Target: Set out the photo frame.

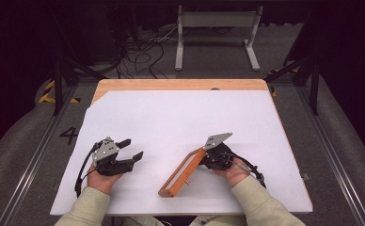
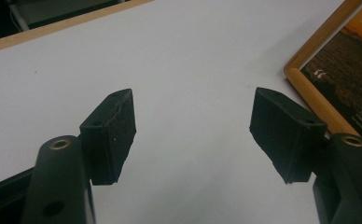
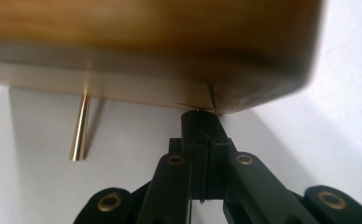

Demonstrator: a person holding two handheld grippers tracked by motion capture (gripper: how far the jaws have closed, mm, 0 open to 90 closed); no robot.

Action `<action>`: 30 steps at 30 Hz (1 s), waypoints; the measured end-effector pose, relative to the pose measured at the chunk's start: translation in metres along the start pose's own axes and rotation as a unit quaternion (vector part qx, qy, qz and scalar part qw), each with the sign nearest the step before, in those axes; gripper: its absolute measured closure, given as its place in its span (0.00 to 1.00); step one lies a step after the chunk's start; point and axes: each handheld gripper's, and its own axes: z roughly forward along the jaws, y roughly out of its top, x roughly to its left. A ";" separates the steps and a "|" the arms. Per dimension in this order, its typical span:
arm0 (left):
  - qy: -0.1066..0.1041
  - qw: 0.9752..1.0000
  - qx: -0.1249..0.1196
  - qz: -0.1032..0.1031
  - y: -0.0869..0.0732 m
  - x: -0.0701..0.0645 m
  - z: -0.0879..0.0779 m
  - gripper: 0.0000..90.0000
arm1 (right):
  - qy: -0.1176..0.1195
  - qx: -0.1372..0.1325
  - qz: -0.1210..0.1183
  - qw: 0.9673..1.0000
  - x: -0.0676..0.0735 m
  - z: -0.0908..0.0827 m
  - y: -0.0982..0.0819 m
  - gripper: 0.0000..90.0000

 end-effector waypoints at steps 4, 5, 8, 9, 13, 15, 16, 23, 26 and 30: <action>0.003 1.000 0.006 -0.003 0.000 0.001 0.001 0.35 | 0.004 -0.003 0.002 1.000 -0.004 0.005 0.008 1.00; 0.003 1.000 0.006 -0.003 0.000 0.001 0.001 0.35 | 0.004 -0.003 0.002 1.000 -0.004 0.005 0.008 1.00; 0.003 1.000 0.023 -0.014 -0.001 0.003 0.005 0.34 | 0.001 0.004 -0.004 1.000 -0.006 0.011 0.016 1.00; 0.004 1.000 0.028 -0.013 -0.002 0.004 0.006 0.34 | 0.000 0.003 -0.006 1.000 -0.006 0.012 0.019 1.00; 0.003 0.999 0.026 -0.018 -0.001 0.006 0.007 0.34 | 0.005 0.009 -0.005 1.000 -0.009 0.020 0.030 1.00; -0.001 0.999 0.028 -0.025 -0.002 0.007 0.009 0.33 | 0.006 0.011 -0.007 1.000 -0.009 0.024 0.035 1.00; -0.001 0.999 0.030 -0.025 -0.002 0.008 0.009 0.33 | 0.005 0.014 -0.008 1.000 -0.009 0.026 0.037 1.00; -0.004 0.999 0.031 -0.025 -0.002 0.011 0.009 0.32 | 0.009 0.029 -0.020 0.999 -0.010 0.042 0.055 1.00; -0.003 0.999 0.034 -0.032 -0.003 0.011 0.010 0.32 | 0.012 0.033 -0.021 0.999 -0.009 0.048 0.062 1.00; -0.004 0.999 0.036 -0.032 -0.003 0.010 0.010 0.32 | 0.015 0.035 -0.025 0.999 -0.008 0.053 0.069 1.00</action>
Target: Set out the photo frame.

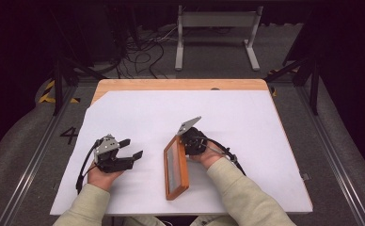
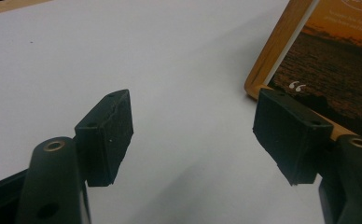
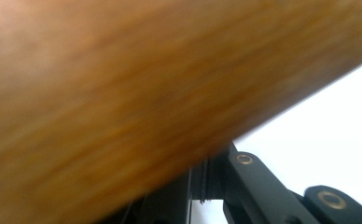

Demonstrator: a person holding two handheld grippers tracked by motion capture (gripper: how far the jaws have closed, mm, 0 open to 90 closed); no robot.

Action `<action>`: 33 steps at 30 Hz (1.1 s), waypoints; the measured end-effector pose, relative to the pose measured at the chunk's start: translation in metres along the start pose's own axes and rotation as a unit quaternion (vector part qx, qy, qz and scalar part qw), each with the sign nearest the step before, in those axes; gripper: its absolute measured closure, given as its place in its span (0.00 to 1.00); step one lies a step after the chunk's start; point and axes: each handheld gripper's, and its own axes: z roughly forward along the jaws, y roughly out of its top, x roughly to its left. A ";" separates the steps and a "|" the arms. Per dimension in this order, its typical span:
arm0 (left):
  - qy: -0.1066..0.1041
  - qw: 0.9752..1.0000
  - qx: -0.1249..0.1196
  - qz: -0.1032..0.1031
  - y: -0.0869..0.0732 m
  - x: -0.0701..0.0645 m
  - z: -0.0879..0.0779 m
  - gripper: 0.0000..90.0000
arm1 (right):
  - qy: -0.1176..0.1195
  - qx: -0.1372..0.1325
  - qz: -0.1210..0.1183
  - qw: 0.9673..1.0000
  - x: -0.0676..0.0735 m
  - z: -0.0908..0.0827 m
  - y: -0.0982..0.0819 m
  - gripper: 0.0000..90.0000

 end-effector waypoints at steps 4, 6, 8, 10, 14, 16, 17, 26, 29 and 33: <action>0.000 1.000 0.001 -0.001 0.000 0.000 0.000 0.32 | -0.008 -0.002 0.005 1.000 -0.001 -0.003 0.000 0.99; 0.000 1.000 0.001 0.002 0.000 0.001 0.000 0.32 | -0.024 0.001 0.008 1.000 -0.001 -0.009 -0.001 0.93; -0.004 1.000 0.004 0.001 0.001 0.001 0.000 0.32 | -0.042 0.009 0.021 0.999 -0.002 -0.016 -0.002 0.92; -0.006 1.000 0.006 0.000 0.001 0.001 0.001 0.31 | -0.058 0.013 0.023 0.998 -0.004 -0.025 -0.004 0.91; -0.010 1.000 0.006 -0.006 0.001 0.003 0.000 0.31 | -0.068 0.008 0.026 0.997 -0.005 -0.046 -0.005 0.85; -0.014 1.000 0.005 -0.011 0.001 0.003 0.001 0.30 | -0.069 0.005 0.026 0.997 -0.003 -0.056 -0.005 0.82; -0.020 1.000 0.004 -0.007 0.002 0.004 0.001 0.29 | -0.072 0.004 0.029 0.997 -0.002 -0.061 -0.004 0.81; -0.041 0.999 0.020 -0.006 0.007 0.003 -0.002 0.24 | -0.076 0.002 0.033 0.997 0.013 -0.097 0.004 0.72; -0.043 0.999 0.020 -0.004 0.007 0.003 -0.001 0.24 | -0.075 -0.005 0.031 0.997 0.018 -0.104 0.007 0.70; -0.042 0.999 0.026 0.005 0.007 0.000 0.000 0.24 | -0.064 -0.010 0.025 0.998 0.032 -0.113 0.013 0.63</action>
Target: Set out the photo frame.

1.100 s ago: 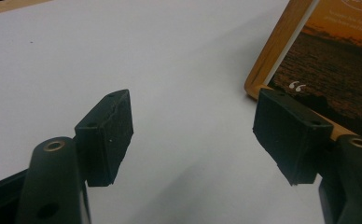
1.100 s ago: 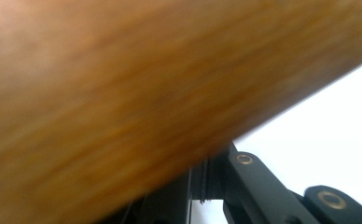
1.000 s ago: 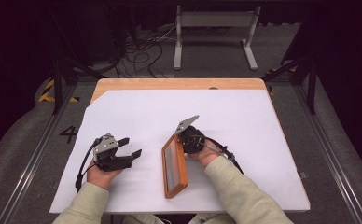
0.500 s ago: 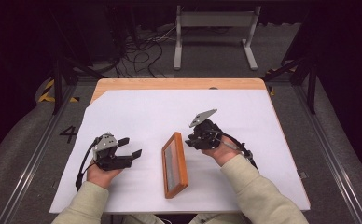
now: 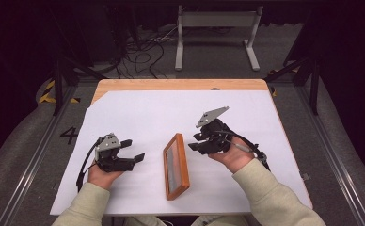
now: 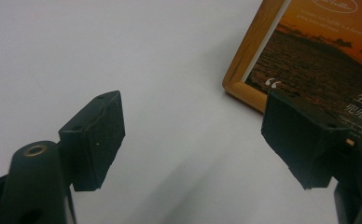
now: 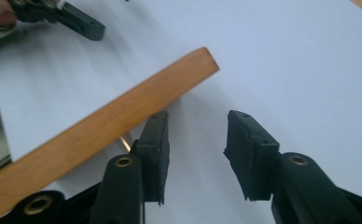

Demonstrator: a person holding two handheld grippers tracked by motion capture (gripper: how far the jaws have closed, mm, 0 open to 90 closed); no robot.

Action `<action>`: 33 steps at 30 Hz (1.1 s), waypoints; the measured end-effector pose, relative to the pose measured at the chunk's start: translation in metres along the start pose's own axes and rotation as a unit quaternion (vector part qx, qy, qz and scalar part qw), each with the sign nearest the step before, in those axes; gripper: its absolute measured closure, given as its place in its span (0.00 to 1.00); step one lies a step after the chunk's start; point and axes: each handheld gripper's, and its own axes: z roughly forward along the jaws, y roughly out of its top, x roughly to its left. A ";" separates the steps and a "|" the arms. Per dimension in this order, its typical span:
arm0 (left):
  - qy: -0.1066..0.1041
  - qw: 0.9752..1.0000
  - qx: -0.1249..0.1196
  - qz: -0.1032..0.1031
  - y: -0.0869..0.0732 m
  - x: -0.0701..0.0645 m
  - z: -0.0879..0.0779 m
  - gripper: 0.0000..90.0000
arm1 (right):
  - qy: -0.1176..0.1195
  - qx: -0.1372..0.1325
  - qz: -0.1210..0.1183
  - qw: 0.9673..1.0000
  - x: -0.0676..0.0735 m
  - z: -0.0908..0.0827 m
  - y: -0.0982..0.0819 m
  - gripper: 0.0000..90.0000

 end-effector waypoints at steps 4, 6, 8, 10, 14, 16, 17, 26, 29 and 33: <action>0.001 1.000 0.004 -0.002 0.000 -0.001 0.001 0.24 | 0.009 -0.009 0.007 1.000 0.009 -0.005 0.005 0.50; 0.002 1.000 0.005 -0.003 0.000 0.000 0.001 0.23 | 0.011 -0.013 0.011 1.000 0.011 -0.005 0.007 0.45; 0.002 1.000 0.005 0.000 0.000 0.000 0.001 0.23 | 0.016 -0.014 0.004 1.000 0.016 -0.005 0.008 0.43; 0.003 1.000 0.003 -0.001 -0.001 -0.001 0.002 0.23 | 0.021 -0.012 0.002 1.000 0.020 -0.002 0.010 0.37; 0.003 1.000 0.004 -0.001 -0.001 -0.001 0.002 0.23 | 0.041 0.003 0.017 0.999 0.025 0.008 0.012 0.28; 0.002 1.000 0.003 -0.002 -0.001 -0.001 0.002 0.23 | 0.047 0.010 0.018 0.999 0.027 0.014 0.012 0.25; 0.002 1.000 0.003 -0.002 -0.001 -0.001 0.002 0.23 | 0.051 0.017 0.023 0.998 0.027 0.018 0.012 0.23; 0.003 1.000 0.005 0.002 -0.001 -0.001 0.002 0.23 | 0.064 0.045 0.065 0.995 0.027 0.040 0.008 0.19; 0.003 1.000 0.008 0.003 -0.001 -0.002 0.002 0.23 | 0.070 0.059 0.073 0.993 0.029 0.048 0.008 0.18; 0.010 1.000 0.009 0.006 -0.001 -0.002 0.001 0.23 | 0.073 0.079 0.071 0.992 0.034 0.058 0.008 0.18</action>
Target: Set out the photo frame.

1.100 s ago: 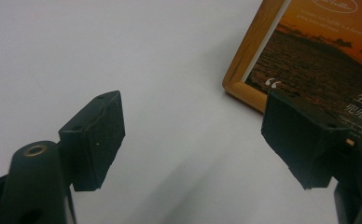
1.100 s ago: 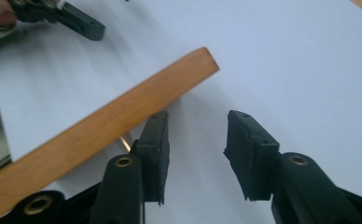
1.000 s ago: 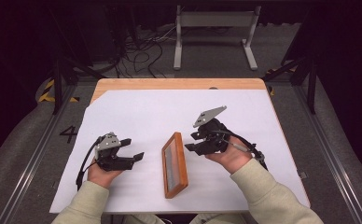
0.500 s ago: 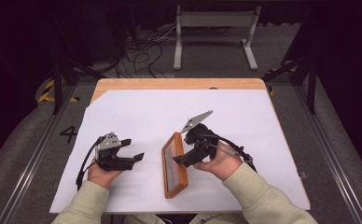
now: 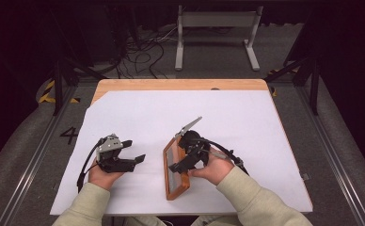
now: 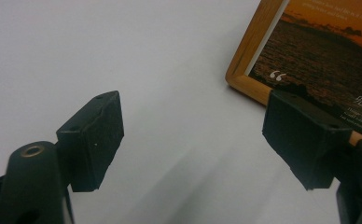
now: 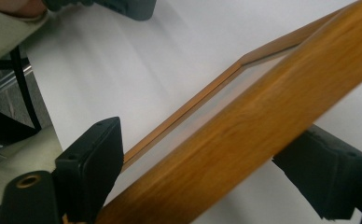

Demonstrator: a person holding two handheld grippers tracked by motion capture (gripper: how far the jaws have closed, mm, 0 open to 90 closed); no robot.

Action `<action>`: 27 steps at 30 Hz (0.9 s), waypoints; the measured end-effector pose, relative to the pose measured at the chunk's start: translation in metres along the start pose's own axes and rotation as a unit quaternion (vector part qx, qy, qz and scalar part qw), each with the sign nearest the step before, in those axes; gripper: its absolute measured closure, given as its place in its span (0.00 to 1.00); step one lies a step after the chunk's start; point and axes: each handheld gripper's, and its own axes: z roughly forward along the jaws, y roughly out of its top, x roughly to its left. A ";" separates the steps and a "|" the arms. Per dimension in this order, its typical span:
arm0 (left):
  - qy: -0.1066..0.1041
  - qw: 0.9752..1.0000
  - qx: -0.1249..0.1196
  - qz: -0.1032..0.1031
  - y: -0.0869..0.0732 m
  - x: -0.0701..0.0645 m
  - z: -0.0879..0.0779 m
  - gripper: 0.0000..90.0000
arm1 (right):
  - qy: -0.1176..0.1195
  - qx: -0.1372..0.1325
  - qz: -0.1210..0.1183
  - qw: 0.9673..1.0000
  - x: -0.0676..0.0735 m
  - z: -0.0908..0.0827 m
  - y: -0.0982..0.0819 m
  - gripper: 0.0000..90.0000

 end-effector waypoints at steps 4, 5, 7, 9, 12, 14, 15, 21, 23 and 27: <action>0.001 1.000 -0.001 -0.002 0.000 0.000 0.000 0.23 | -0.003 0.016 0.000 1.000 0.002 0.006 0.000 0.23; 0.004 1.000 -0.001 -0.002 0.000 0.000 -0.001 0.24 | -0.006 0.020 0.001 1.000 0.003 0.007 0.001 0.25; 0.004 1.000 -0.006 -0.004 0.000 0.000 -0.001 0.25 | -0.001 0.022 0.004 1.000 0.004 0.008 0.001 0.31; 0.004 1.000 -0.007 -0.006 0.000 0.000 -0.002 0.25 | 0.000 0.025 0.005 1.000 0.005 0.008 0.002 0.33; 0.007 1.000 -0.008 0.000 0.001 0.000 -0.003 0.25 | -0.002 0.032 0.008 0.999 0.006 0.008 0.002 0.36; 0.009 1.000 -0.010 -0.002 0.001 -0.001 -0.003 0.25 | -0.004 0.033 0.005 0.999 0.007 0.008 0.002 0.37; 0.009 1.000 -0.010 -0.002 0.000 -0.001 -0.003 0.26 | -0.006 0.035 0.000 0.999 0.007 0.009 0.002 0.37; 0.009 1.000 -0.009 -0.003 0.000 -0.001 -0.003 0.26 | -0.008 0.036 0.001 0.999 0.008 0.009 0.002 0.39; 0.008 1.000 -0.010 -0.002 0.000 -0.001 -0.003 0.26 | -0.009 0.039 0.004 0.999 0.007 0.008 0.003 0.44; 0.007 1.000 -0.011 -0.002 0.000 -0.001 -0.003 0.26 | -0.009 0.040 0.005 0.999 0.007 0.006 0.004 0.51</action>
